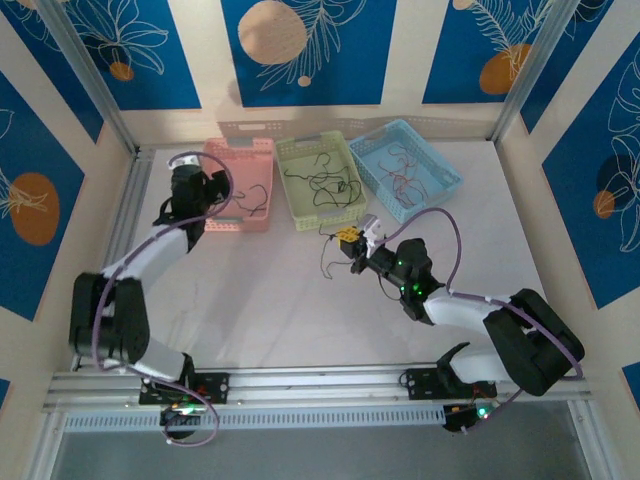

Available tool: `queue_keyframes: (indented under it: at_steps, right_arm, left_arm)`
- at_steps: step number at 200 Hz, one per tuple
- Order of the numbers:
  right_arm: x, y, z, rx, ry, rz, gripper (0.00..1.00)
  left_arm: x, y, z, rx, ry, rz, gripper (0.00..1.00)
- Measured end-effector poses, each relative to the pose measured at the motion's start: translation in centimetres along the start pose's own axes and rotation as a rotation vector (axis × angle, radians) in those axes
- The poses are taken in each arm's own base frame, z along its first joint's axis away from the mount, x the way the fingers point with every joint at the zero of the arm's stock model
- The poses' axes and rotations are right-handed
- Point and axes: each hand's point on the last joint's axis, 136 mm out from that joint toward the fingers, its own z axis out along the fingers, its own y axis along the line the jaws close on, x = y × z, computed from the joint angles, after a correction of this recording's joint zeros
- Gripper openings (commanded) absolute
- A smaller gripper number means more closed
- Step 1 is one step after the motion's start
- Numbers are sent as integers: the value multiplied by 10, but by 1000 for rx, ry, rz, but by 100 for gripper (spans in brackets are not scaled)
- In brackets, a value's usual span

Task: Untangle the cables

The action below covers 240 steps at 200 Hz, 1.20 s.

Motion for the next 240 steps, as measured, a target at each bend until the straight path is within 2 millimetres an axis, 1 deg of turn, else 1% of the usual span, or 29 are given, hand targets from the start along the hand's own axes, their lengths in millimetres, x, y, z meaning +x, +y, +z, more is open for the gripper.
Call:
queue_keyframes:
  at_steps: [12,27,38,49,62,69,83,95,116,141,159,176,194,206,215,240]
  right_arm:
    - [1,1,0,-2,3,1,0]
    - [1,2,0,-5,5,1,0]
    - [2,3,1,-9,8,2,0]
    - [2,3,2,-11,11,2,0]
    - [2,3,2,-11,13,3,0]
    - [3,3,2,-13,14,3,0]
    - [3,5,2,-24,15,4,0]
    - [3,9,3,-46,17,4,0]
    - [4,17,3,-86,20,2,0]
    - [4,33,3,-150,17,-15,0]
    - [3,42,4,-192,16,-26,0]
    - [3,49,4,-224,13,-33,0]
    - [3,54,3,-249,11,-37,0]
    - [2,56,2,-261,11,-37,0]
    - [2,58,2,-270,10,-37,0]
    - [2,60,1,-284,9,-37,0]
  left_arm:
    - [-19,-3,-21,29,-54,-9,86]
    - [-42,-4,-40,43,-120,-26,88]
    - [-50,-1,-46,40,-142,-40,88]
    - [-49,6,-44,26,-138,-55,87]
    - [-39,13,-36,13,-97,-78,83]
    - [-32,14,-33,23,-71,-87,81]
    - [-16,5,-33,95,-24,-113,79]
    - [-3,-10,-40,201,5,-138,79]
    - [21,-43,-69,411,53,-163,78]
    - [48,-86,-121,685,91,-161,80]
    - [69,-106,-154,844,127,-164,80]
    - [88,-124,-180,963,173,-148,80]
    - [100,-144,-206,1063,198,-86,80]
    - [106,-154,-218,1109,204,-45,80]
    - [111,-160,-223,1136,218,-21,79]
    - [127,-170,-227,1180,269,8,79]
